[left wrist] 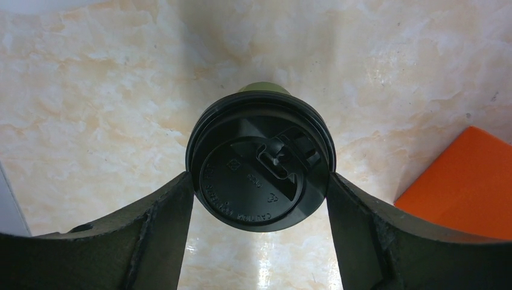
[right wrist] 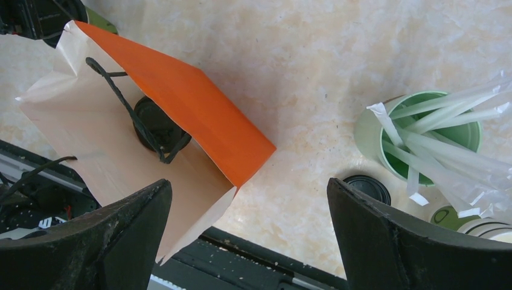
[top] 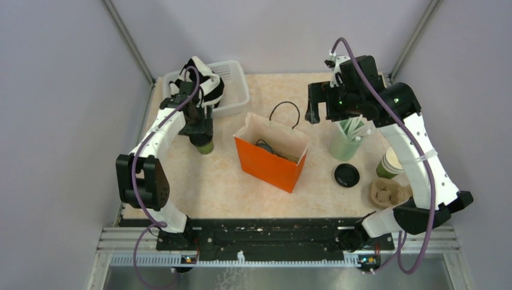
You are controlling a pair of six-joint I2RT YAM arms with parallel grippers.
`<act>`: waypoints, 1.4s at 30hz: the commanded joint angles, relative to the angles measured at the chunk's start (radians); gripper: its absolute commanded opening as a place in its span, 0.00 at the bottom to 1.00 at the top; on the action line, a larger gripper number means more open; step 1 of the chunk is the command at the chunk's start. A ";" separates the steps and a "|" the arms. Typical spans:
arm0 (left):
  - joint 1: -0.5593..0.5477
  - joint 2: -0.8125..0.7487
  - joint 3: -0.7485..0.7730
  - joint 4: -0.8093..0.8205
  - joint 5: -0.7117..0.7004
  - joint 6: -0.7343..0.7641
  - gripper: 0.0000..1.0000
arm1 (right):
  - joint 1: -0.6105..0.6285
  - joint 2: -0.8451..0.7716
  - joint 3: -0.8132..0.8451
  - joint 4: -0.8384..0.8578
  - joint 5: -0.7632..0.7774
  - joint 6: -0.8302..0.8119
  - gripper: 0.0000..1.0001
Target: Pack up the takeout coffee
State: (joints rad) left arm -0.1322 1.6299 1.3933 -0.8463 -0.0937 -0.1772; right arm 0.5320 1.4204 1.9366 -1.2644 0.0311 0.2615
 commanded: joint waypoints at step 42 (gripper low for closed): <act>-0.575 -0.535 -0.433 -0.054 0.203 -0.314 0.87 | -0.101 -0.214 -0.007 0.212 -0.165 0.137 0.99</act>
State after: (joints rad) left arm -0.7013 1.0981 0.9703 -0.9661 0.0692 -0.5190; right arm 0.4335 1.1107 1.8114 -0.9913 -0.0635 0.3794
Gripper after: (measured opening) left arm 0.848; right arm 0.985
